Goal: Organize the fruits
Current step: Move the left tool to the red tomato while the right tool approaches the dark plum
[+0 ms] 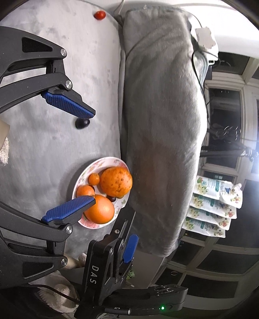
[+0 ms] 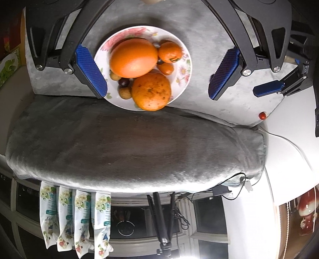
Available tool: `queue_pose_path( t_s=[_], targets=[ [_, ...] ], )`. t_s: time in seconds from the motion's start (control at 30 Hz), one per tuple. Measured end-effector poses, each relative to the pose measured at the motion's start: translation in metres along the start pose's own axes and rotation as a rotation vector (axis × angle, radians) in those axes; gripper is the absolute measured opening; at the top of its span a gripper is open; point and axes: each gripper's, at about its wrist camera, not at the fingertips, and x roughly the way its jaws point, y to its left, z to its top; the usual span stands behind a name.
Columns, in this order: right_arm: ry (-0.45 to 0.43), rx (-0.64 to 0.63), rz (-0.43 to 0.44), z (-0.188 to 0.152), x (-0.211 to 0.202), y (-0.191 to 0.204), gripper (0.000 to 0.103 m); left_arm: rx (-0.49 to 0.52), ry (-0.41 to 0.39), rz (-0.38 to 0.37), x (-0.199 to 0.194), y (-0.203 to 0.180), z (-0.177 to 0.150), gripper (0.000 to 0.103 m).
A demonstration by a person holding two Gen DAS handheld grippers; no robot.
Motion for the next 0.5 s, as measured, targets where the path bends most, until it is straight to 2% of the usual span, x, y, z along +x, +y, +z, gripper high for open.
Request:
queue_pose_path(
  t_s=[0.5],
  targets=[
    [-0.006,-0.029,0.077,-0.003,-0.004,0.048,0.103,-0.114,-0.056,0.042,-0.029,0.057,-0.010,0.080]
  ],
)
